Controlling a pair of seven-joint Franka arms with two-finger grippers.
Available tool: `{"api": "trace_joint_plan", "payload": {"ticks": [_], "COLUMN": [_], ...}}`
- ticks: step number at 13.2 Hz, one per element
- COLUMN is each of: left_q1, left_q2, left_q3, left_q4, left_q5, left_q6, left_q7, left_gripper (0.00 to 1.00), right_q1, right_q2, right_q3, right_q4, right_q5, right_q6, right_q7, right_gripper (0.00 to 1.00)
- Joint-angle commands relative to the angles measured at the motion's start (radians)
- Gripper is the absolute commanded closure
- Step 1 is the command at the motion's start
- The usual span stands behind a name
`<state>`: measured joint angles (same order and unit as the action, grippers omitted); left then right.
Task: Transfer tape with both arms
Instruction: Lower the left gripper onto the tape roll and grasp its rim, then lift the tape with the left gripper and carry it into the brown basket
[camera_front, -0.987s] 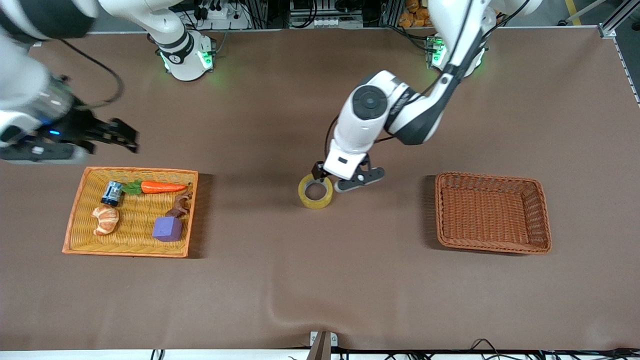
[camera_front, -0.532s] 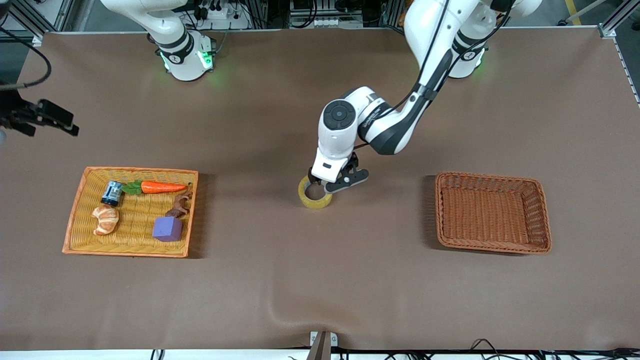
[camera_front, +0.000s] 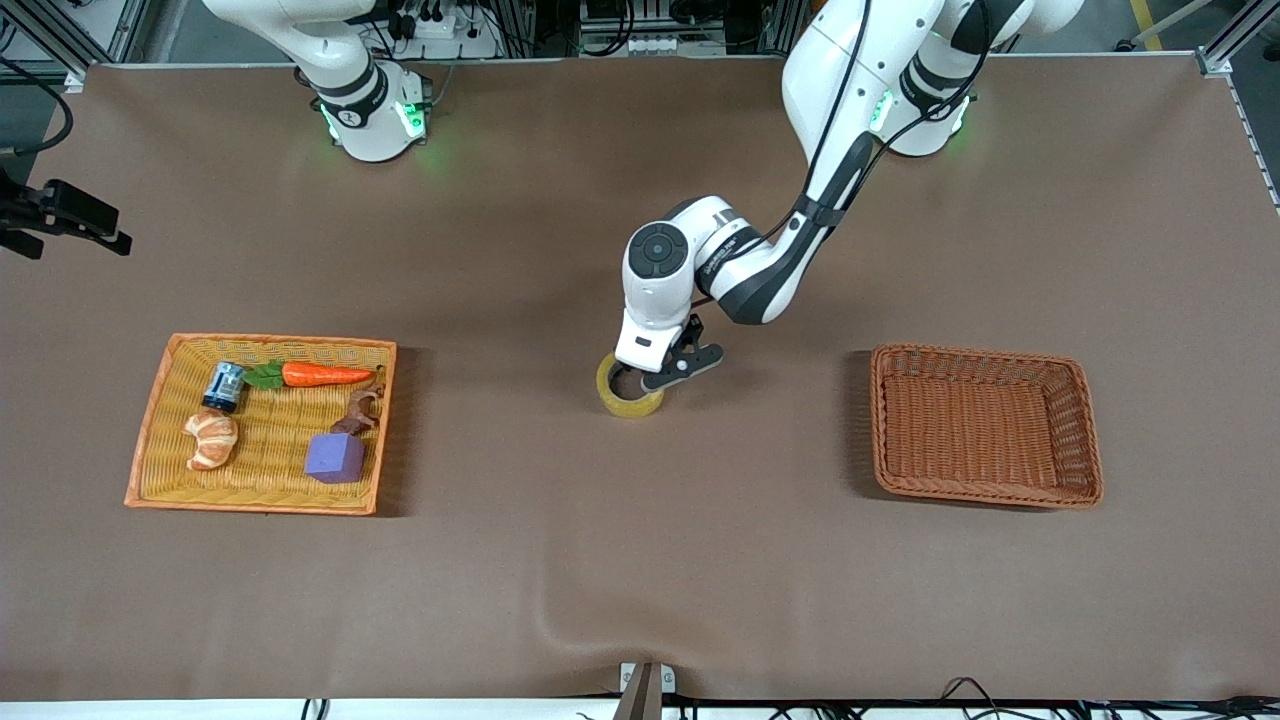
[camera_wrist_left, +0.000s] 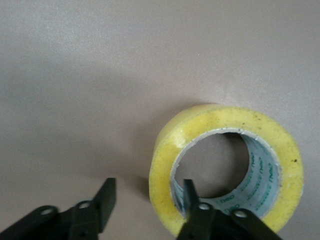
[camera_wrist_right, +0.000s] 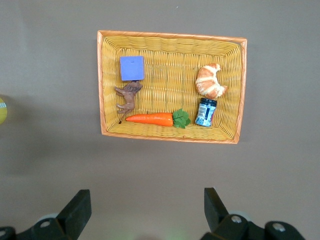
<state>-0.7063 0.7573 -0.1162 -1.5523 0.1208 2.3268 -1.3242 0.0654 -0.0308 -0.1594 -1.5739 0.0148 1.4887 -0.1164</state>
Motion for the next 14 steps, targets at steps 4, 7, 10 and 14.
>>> {"api": "trace_joint_plan", "payload": {"ticks": [4, 7, 10, 14], "left_q1": [0.001, 0.098, 0.197, 0.371], "left_q2": [-0.028, -0.175, -0.284, -0.383], "left_q3": [0.023, 0.024, 0.020, 0.010], "left_q4": [0.064, 0.055, 0.052, -0.023], "left_q5": [0.046, 0.049, 0.048, 0.037], "left_q6": [-0.015, -0.110, -0.326, -0.405], "left_q7": [-0.067, -0.040, 0.123, 0.441], "left_gripper": [1.00, 1.00, 1.00, 1.00], "right_q1": [-0.010, -0.009, -0.009, -0.006], "right_q2": [-0.005, 0.008, 0.014, 0.015], "right_q3": [0.014, 0.015, 0.017, 0.017], "right_q4": [-0.005, -0.003, -0.011, -0.003], "right_q5": [-0.016, -0.013, -0.006, -0.009], "right_q6": [0.002, 0.002, -0.007, 0.001], "right_q7": [0.038, 0.046, 0.044, 0.046], "right_gripper": [0.00, 0.00, 0.00, 0.00]}}
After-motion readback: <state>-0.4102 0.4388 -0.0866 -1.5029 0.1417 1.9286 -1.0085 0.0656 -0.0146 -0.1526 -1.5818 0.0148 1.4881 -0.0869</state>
